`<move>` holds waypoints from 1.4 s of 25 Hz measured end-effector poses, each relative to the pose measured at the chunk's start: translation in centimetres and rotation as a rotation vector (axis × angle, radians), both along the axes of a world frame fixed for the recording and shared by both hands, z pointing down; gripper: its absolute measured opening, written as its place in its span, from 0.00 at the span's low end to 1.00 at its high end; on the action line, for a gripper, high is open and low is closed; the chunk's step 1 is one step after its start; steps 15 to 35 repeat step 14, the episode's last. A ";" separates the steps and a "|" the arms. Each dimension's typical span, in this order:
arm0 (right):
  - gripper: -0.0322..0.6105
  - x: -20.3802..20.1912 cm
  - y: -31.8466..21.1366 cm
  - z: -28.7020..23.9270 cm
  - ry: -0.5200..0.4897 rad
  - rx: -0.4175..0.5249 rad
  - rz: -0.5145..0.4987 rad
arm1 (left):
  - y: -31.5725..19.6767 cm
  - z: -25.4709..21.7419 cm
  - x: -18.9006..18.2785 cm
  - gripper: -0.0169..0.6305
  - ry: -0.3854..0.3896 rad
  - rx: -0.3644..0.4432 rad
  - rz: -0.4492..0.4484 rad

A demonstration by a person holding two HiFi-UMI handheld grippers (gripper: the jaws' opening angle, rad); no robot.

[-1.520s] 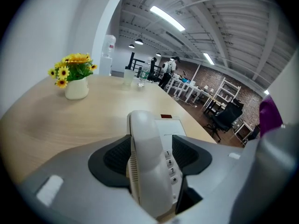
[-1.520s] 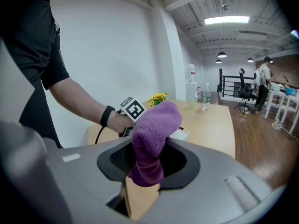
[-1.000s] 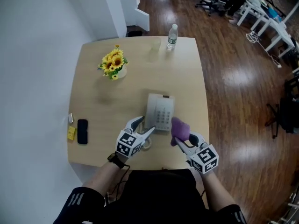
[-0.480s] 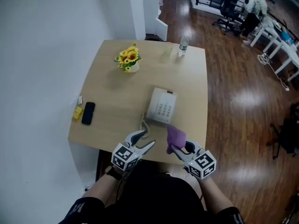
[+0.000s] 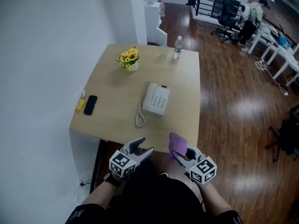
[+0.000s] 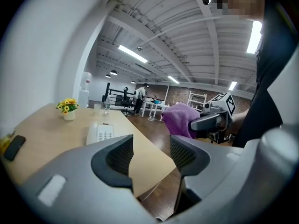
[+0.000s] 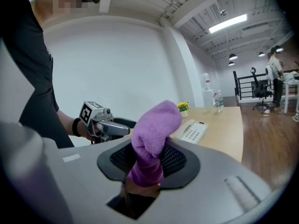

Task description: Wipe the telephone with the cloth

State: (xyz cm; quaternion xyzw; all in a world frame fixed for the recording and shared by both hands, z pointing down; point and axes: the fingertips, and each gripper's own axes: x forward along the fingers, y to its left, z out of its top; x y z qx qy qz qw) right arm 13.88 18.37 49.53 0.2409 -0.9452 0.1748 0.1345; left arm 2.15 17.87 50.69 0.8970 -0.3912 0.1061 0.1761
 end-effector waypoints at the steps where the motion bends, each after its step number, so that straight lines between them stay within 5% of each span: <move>1: 0.26 0.3 0.6 0.0 0.000 0.001 -0.005 | 0.5 -0.3 0.2 0.40 0.003 0.007 -0.003; 35: 0.26 -0.4 3.9 -1.0 -0.026 0.014 -0.033 | 4.2 -2.0 -0.9 0.40 -0.027 0.065 -0.033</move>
